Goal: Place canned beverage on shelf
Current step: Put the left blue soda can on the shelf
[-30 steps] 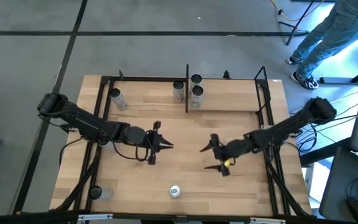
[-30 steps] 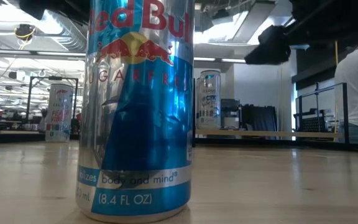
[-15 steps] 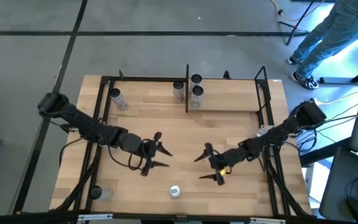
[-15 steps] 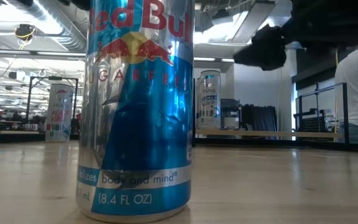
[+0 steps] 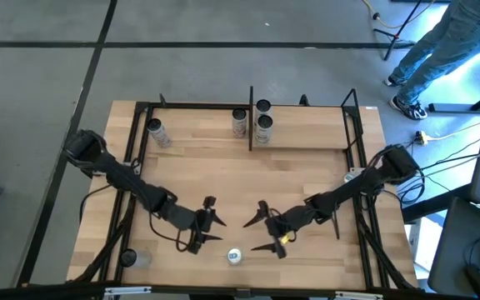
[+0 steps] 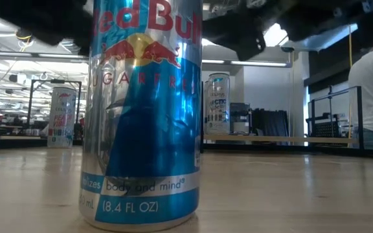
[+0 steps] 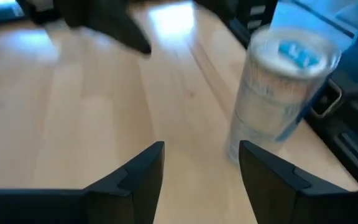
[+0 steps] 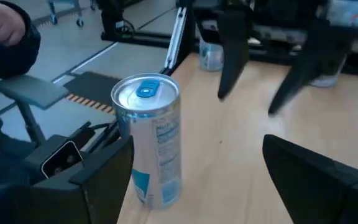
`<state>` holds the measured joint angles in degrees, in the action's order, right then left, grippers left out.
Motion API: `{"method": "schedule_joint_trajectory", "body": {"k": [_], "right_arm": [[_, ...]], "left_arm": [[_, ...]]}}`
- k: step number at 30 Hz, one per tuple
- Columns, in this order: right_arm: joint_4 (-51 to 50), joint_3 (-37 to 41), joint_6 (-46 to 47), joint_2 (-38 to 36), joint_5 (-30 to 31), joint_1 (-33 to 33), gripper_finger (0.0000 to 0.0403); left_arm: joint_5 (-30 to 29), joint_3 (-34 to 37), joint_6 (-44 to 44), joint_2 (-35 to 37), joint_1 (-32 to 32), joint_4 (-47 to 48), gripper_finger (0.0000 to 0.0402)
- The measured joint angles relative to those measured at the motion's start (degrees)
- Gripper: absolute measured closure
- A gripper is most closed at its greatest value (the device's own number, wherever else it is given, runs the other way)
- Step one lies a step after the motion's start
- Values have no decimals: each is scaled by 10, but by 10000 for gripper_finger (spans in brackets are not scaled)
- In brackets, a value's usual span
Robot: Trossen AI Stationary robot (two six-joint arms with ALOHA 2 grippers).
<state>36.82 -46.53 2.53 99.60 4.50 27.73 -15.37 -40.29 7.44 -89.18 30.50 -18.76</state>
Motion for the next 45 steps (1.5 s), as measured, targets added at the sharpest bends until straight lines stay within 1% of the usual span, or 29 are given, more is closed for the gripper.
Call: {"method": "schedule_joint_trajectory", "body": {"k": [5, 9, 12, 17, 21, 25, 27, 33, 40, 43, 45], "right_arm": [[-92, -69, -13, 8, -3, 0, 63], [-110, -95, -12, 8, -26, 1, 63], [-109, -106, 0, 9, -48, 1, 63], [-112, -146, 0, 52, -67, 8, 63], [-156, -197, -9, 87, -64, 12, 63], [-213, -236, -12, 103, -42, 12, 63], [-229, -239, -13, 103, -35, 11, 63], [-226, -240, -15, 110, -25, 11, 63], [-200, -239, -15, 146, -40, 11, 65], [-182, -239, -15, 146, -40, 11, 87], [-182, -239, -15, 147, -40, 11, 119]], "left_arm": [[-5, 0, 43, -57, 12, -3, 207], [-13, 0, 56, -88, 18, -8, 207], [-24, 0, 58, -94, 15, -9, 207], [-25, 0, 58, -94, 11, -15, 207], [-28, 0, 62, -94, 11, -15, 207], [-32, 0, 74, -94, 12, -15, 207], [-31, 0, 74, -94, 12, -15, 207], [-32, 0, 74, -94, 12, -15, 208], [-32, 0, 74, -94, 12, -15, 208], [-32, 0, 74, -94, 12, -15, 208], [-32, 0, 74, -94, 12, -15, 208]]}}
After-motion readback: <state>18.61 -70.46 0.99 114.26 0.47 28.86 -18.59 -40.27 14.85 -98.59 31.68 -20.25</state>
